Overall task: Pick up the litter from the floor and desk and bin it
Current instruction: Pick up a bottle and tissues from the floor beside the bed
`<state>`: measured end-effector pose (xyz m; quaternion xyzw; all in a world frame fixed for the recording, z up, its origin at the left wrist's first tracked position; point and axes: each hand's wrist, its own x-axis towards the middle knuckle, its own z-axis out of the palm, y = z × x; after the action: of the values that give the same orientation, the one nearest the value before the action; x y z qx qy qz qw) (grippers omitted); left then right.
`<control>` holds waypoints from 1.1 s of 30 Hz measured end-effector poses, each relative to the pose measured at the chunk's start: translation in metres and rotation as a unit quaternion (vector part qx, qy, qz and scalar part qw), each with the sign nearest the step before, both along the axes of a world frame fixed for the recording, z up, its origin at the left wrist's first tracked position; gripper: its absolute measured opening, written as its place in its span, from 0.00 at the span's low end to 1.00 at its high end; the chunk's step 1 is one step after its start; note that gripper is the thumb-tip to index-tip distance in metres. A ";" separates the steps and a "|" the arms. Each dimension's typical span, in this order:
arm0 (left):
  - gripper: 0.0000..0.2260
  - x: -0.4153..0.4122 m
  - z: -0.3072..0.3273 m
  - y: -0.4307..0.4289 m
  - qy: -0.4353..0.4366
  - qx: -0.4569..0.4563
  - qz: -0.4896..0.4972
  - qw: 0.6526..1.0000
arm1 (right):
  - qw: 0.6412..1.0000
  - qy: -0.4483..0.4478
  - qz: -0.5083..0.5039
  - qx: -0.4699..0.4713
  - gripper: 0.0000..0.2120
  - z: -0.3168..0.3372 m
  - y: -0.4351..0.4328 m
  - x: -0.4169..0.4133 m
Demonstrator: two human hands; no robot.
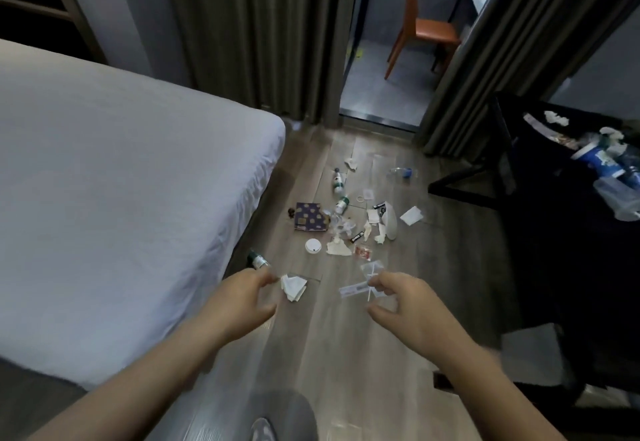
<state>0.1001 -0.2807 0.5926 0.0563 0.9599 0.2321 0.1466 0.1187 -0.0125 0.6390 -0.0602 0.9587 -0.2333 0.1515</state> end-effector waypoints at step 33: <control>0.20 -0.325 -0.607 -0.044 -0.150 -0.097 0.128 0.975 | 0.993 -0.106 0.051 0.015 0.13 -0.599 -0.074 -0.359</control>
<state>-0.2252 -0.3243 -0.0140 -0.1174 0.9442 0.1603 0.2628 -0.2401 -0.0866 0.0399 -0.0820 0.9364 -0.2155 0.2648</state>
